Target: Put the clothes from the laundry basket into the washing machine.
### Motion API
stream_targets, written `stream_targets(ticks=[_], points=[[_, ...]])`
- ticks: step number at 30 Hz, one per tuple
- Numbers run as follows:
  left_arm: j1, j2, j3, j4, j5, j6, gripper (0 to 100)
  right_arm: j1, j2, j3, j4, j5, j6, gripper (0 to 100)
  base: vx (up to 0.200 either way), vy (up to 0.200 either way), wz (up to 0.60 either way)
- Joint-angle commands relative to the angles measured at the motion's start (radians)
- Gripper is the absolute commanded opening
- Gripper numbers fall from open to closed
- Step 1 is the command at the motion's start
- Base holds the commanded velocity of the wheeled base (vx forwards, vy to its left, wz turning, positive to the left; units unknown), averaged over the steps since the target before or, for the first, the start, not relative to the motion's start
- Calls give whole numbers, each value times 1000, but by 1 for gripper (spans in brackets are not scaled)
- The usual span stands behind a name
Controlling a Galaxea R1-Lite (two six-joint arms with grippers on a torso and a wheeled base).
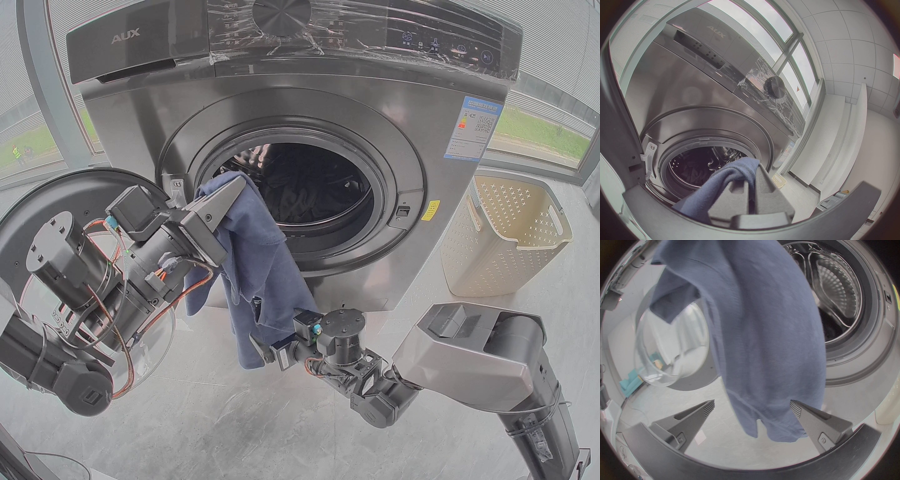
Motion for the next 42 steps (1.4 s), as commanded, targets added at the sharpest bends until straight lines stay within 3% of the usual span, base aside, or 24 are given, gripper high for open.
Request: stream_targets(ticks=[1, 4, 18, 19, 23, 29, 31, 33, 38, 42], points=[[0, -5, 0, -1, -1, -1, 0, -50, 82, -114, 37, -59, -2, 100, 0, 0, 0], [-2, -5, 2, -1, 0, -1, 0, -70, 81, -119, 37, -79, 0, 100, 0, 0, 0], [0, -6, 0, -1, 0, -4, 0, -102, 75, -158, 34, -81, 17, 100, 0, 0, 0], [0, -6, 0, -1, 0, -4, 0, -99, 76, -160, 29, -81, 20, 0, 0, 0, 0], [1, -6, 0, -1, 0, -4, 0, -96, 65, -142, 23, -81, 24, 0, 0, 0, 0], [17, 1, 0, -1, -1, -5, 0, -108, -114, 90, -3, -78, 21, 0, 0, 0, 0], [17, 0, 0, -1, -1, -5, 0, -108, -119, 95, -5, -78, 21, 0, 0, 0, 0], [17, 0, 0, -1, -1, -5, 0, -127, -183, 168, -11, -66, 20, 0, 0, 0, 0], [17, -3, 3, -1, -1, -5, 0, -170, -218, 199, -12, -46, 17, 0, 0, 0, 0], [17, -6, 2, -1, -1, -4, 0, -165, -217, 214, -43, -41, 14, 0, 0, 0, 0]])
